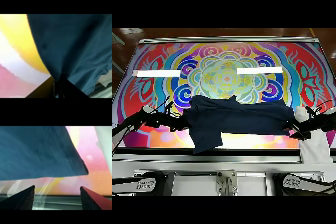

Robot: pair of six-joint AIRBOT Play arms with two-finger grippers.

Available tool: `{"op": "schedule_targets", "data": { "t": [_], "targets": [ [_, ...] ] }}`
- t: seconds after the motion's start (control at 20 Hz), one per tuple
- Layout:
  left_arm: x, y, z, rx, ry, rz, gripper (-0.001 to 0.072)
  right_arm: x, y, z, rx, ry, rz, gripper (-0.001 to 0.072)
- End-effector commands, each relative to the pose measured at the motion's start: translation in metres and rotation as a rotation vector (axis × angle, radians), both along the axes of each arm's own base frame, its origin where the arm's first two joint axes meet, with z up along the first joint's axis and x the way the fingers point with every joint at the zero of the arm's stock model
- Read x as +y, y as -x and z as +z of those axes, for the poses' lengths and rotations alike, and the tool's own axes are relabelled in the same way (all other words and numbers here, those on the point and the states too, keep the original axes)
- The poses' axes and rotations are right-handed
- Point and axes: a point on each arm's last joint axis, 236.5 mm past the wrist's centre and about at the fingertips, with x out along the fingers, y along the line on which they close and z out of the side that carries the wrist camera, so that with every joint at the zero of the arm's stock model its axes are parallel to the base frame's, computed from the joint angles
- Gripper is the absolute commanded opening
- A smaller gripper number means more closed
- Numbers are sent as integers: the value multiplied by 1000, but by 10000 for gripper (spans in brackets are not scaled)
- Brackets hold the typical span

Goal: Fold the shirts.

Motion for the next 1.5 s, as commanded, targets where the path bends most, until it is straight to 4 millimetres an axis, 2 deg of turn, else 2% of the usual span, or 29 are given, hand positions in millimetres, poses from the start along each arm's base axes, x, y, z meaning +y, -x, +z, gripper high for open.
{"op": "schedule_targets", "data": {
  "t": [0.0, 0.2, 0.4, 0.45, 0.55, 0.6, 0.65, 0.7, 0.8, 0.85, 0.9, 0.95, 1.0, 1.05, 1.1, 1.15, 1.2, 1.25, 1.3, 1.35, 1.4, 1.45],
  "targets": [
    [-5, 6, 7, -4, 26, -59, 55, -1, -4, -16, -4, -1, -16, 678],
    [-6, 2, 11, -17, 29, -68, 55, -9, -12, -17, -39, 33, -6, 677],
    [-7, 4, 13, -13, 35, -75, 55, -15, -29, -20, -86, 60, -79, 547],
    [-7, 4, 13, -13, 36, -75, 55, -15, -34, -20, -95, 58, -102, 547],
    [-7, 4, 13, -13, 36, -75, 55, -10, -36, -24, -83, 30, -130, 436],
    [-7, 4, 13, -13, 35, -74, 55, -5, -37, -27, -72, 4, -144, 417],
    [-7, 3, 13, -14, 35, -74, 55, 3, -38, -27, -67, -39, -151, 160],
    [-7, 3, 14, -20, 34, -76, 55, 9, -40, -25, -80, -69, -136, 56],
    [-4, -9, 26, -95, 15, -101, 52, 16, -50, -9, -164, -104, -91, 55],
    [0, -22, 38, -154, -11, -97, 51, 17, -59, 8, -229, -108, -65, 55],
    [5, -38, 60, -237, -43, -96, 51, 18, -72, 31, -313, -107, -31, 55],
    [11, -57, 93, -349, -79, -109, 51, 19, -88, 67, -439, -103, 29, 55],
    [15, -74, 134, -471, -114, -118, 51, 22, -106, 115, -590, -93, 89, 55],
    [20, -90, 191, -628, -153, -119, 52, 25, -123, 171, -745, -75, 114, 55],
    [21, -99, 256, -791, -175, -106, 52, 29, -137, 242, -928, -42, 122, 55],
    [22, -100, 333, -978, -187, -80, 53, 33, -142, 313, -1105, 9, 132, 54],
    [24, -88, 421, -1194, -208, -38, 53, 37, -137, 388, -1291, 99, 143, 54],
    [29, -63, 508, -1415, -231, 23, 53, 42, -124, 454, -1446, 189, 136, 54],
    [37, -29, 580, -1608, -255, 89, 53, 49, -102, 516, -1587, 269, 106, 55],
    [43, 16, 643, -1788, -275, 155, 53, 59, -77, 564, -1700, 317, 73, 55],
    [48, 58, 686, -1920, -290, 200, 53, 69, -48, 604, -1798, 362, 44, 54],
    [50, 100, 715, -2020, -311, 222, 53, 79, -23, 630, -1861, 395, 21, 54]
  ]
}}
